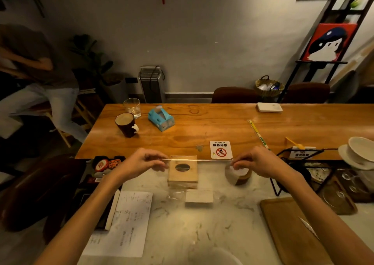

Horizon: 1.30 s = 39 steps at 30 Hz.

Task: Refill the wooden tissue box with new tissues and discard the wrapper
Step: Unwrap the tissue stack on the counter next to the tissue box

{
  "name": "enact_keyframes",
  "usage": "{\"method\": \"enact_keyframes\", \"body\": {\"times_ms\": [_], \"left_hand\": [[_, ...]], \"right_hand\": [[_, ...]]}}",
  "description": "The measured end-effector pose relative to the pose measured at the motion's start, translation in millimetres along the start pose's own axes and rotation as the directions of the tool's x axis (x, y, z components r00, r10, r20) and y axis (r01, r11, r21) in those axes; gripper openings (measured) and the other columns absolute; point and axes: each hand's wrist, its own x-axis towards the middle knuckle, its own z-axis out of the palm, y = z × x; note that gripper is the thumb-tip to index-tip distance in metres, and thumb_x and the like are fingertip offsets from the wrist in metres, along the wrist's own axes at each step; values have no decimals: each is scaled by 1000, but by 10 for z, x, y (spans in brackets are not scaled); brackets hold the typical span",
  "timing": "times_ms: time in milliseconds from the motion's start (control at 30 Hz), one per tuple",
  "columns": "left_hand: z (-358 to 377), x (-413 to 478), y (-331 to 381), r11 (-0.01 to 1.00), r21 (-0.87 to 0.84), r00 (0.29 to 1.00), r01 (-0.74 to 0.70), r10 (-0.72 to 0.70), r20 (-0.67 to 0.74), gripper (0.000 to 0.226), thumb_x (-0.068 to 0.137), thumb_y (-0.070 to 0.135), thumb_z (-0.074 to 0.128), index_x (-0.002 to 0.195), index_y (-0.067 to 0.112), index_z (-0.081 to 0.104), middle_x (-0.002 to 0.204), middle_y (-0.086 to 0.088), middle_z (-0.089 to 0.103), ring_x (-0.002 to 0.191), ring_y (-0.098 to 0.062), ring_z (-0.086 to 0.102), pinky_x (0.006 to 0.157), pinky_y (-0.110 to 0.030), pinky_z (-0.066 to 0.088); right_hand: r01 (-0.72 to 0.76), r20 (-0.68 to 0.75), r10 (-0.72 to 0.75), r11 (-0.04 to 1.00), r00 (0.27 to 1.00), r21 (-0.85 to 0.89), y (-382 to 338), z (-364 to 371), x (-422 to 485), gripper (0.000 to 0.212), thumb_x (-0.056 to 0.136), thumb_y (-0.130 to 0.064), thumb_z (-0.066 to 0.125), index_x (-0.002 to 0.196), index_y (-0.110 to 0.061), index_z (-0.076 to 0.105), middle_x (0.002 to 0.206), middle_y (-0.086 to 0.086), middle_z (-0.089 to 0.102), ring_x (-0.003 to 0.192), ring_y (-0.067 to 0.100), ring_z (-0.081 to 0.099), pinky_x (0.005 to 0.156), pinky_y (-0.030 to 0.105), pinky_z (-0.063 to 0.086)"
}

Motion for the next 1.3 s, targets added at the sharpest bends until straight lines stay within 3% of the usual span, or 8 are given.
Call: {"method": "enact_keyframes", "body": {"times_ms": [100,300,533,667,833,900,1033,1300], "left_hand": [[63,107,-109,981,-174,995,89,-82,48,40,84,11,69,124,11,62,112,-3,74,105,-19,70,90,-33,57],[331,420,-195,901,-416,972,127,-196,-128,27,95,17,57,117,4,67,114,-8,73,107,-30,69,88,-38,58],[105,435,412,888,-459,956,-24,-114,-270,19,87,17,63,102,12,73,103,-21,73,82,-33,73,64,-36,63],[-440,479,1353,911,-346,945,-226,118,-305,20,84,15,72,104,15,74,99,-12,76,87,-31,73,75,-38,61],[-1344,911,2511,880,-320,922,-351,265,-282,19,86,16,68,101,6,74,87,-17,65,63,-18,65,64,-31,61],[-1616,1084,2842,888,-251,903,-386,307,-301,19,90,16,66,105,6,73,90,-21,64,63,-15,62,68,-32,60],[-1735,1275,3264,867,-159,864,-473,420,-279,17,94,15,61,106,6,68,101,-16,75,78,-21,73,66,-29,60],[-1637,1171,3405,855,43,849,-517,518,-101,30,85,-13,57,108,3,66,97,-13,72,92,-21,69,88,-37,57]], "right_hand": [[-68,76,58,988,995,142,89,-82,171,10,90,-29,66,97,-35,71,96,-13,73,82,-5,64,73,19,54],[-49,14,47,984,999,171,-130,88,627,68,85,-37,71,145,-34,40,149,-6,41,136,16,39,112,37,34],[156,34,-174,943,984,295,-802,-290,957,10,90,-26,65,96,-23,73,86,-6,72,78,3,67,78,32,59],[339,-88,-343,797,935,499,-1219,-1417,833,10,88,-16,68,92,-10,76,73,-1,72,69,11,66,65,23,54],[493,-319,-391,787,864,370,-1687,-2748,1133,23,74,-26,74,97,-23,75,86,9,76,78,20,70,77,37,59],[511,-520,-387,852,761,115,-1822,-3081,1245,28,78,-26,77,106,-26,71,100,4,75,95,20,70,91,39,56],[407,-783,-600,764,161,-502,-2150,-3134,1258,9,85,-25,70,94,-24,74,92,-5,73,85,18,63,74,36,54],[289,-622,-765,642,169,-710,-2276,-2838,1298,49,90,-57,42,121,-27,65,103,-3,75,87,20,71,61,39,58]]}}
